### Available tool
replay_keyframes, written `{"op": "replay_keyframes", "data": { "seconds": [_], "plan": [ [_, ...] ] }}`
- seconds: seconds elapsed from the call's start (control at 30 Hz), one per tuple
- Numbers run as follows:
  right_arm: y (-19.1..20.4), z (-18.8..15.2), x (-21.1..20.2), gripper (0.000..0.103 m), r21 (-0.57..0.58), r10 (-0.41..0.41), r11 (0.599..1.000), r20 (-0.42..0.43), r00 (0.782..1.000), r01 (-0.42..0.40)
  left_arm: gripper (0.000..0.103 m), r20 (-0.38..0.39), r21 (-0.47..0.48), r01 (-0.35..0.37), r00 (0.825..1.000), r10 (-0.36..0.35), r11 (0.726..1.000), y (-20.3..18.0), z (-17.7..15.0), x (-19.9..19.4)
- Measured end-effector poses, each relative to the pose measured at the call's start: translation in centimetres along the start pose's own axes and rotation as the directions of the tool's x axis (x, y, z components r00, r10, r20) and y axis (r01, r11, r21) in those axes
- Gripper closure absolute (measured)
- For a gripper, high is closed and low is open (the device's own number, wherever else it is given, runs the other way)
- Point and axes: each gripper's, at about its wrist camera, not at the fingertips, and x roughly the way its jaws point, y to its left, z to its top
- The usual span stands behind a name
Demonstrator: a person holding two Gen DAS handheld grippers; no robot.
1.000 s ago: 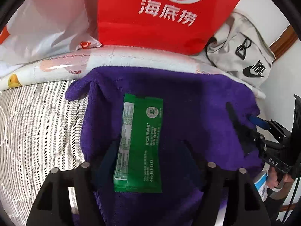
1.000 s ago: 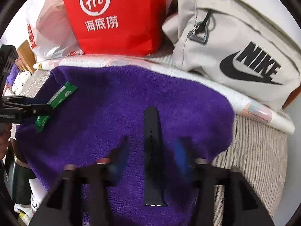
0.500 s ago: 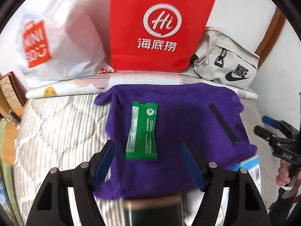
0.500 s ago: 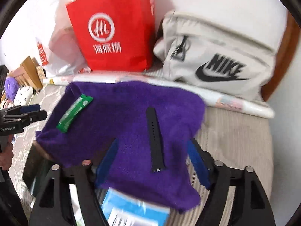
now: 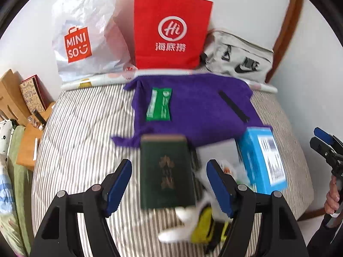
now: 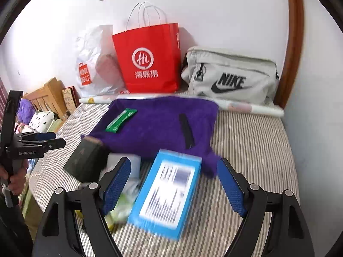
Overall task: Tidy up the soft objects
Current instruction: 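Withdraw both grippers from the towel back toward the item pile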
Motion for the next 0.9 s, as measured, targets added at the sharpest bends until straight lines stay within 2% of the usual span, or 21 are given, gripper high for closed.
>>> {"op": "replay_keyframes", "data": {
  "seconds": [0.17,0.27,0.43,0.53,0.57,0.77,0.83,0.9],
  "plan": [
    [1.0,-4.1,-1.2,0.022,0.004,0.045,0.999,-0.006,0.999,-0.045,0.032,-0.023,0.047,0.009,1.0,-0.008,0.999,-1.5,-4.2,-0.6],
    [1.7,-6.1,-1.4,0.028,0.008,0.086,0.996,-0.019,0.996,-0.086,0.032,-0.012,0.074,-0.007,1.0,0.007,0.997,-2.1,-6.2,-0.8],
    [2.8,-9.2,-1.2,0.039,0.018,0.125,0.992,-0.055,0.991,-0.124,0.033,-0.011,0.065,-0.002,1.0,0.003,0.998,-1.8,-8.8,0.0],
    [3.3,-10.5,-0.8,0.04,0.027,0.137,0.99,-0.072,0.988,-0.135,0.035,-0.01,0.061,-0.002,1.0,0.003,0.998,-1.5,-10.0,0.5],
    [3.4,-10.9,-0.8,0.04,0.025,0.14,0.99,-0.074,0.987,-0.139,0.038,-0.004,0.066,0.015,1.0,-0.015,0.998,-1.5,-10.4,0.4],
    [4.3,-12.5,0.1,0.04,0.027,0.149,0.989,-0.1,0.984,-0.148,0.038,-0.004,0.106,0.123,0.992,-0.123,0.987,-3.7,-12.6,0.3],
    [4.3,-12.8,0.1,0.04,0.028,0.147,0.989,-0.106,0.984,-0.144,0.043,-0.015,0.133,0.153,0.988,-0.152,0.979,-4.9,-13.2,0.6],
    [4.2,-13.1,0.1,0.04,0.03,0.145,0.989,-0.112,0.983,-0.143,0.054,-0.039,0.154,0.163,0.986,-0.159,0.974,-6.1,-13.8,1.2]
  ]
}}
